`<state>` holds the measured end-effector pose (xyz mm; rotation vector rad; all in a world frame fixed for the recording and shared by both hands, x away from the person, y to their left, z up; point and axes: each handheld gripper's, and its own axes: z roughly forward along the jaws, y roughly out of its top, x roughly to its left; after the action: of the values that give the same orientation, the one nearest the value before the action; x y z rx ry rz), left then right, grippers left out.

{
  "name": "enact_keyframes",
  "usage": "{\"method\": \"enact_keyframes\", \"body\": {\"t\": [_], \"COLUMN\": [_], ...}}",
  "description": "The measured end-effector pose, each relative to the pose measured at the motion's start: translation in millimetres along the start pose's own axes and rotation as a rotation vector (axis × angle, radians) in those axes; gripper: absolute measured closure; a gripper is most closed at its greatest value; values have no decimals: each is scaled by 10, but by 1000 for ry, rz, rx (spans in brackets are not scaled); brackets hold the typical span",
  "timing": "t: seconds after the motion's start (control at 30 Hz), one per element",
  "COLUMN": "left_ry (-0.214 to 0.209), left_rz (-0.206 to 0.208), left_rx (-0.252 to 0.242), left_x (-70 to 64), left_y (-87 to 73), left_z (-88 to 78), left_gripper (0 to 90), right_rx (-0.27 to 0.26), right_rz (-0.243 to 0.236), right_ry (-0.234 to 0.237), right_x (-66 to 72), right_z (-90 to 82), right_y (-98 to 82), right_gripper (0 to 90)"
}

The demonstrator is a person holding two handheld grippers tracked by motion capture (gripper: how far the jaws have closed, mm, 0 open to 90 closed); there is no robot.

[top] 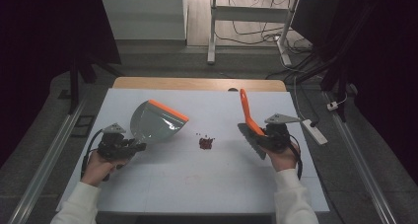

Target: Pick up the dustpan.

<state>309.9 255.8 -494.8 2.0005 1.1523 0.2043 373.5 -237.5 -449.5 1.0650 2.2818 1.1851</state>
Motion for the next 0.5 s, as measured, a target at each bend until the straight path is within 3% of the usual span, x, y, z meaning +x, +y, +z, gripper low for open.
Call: {"method": "enact_keyframes", "body": {"t": [0.17,0.5], "left_ry": [-28,-61], "left_rz": [31,118], "left_rx": [-2,21], "left_x": [7,-18], "left_y": [-10,-14], "left_z": [-42,-114], "left_gripper": [620,620], "right_rx": [7,8], "right_rz": [-42,-71], "right_ry": [11,30], "right_x": [73,148], "right_z": [94,176], "right_y": [87,162], "right_gripper": [701,702]}}
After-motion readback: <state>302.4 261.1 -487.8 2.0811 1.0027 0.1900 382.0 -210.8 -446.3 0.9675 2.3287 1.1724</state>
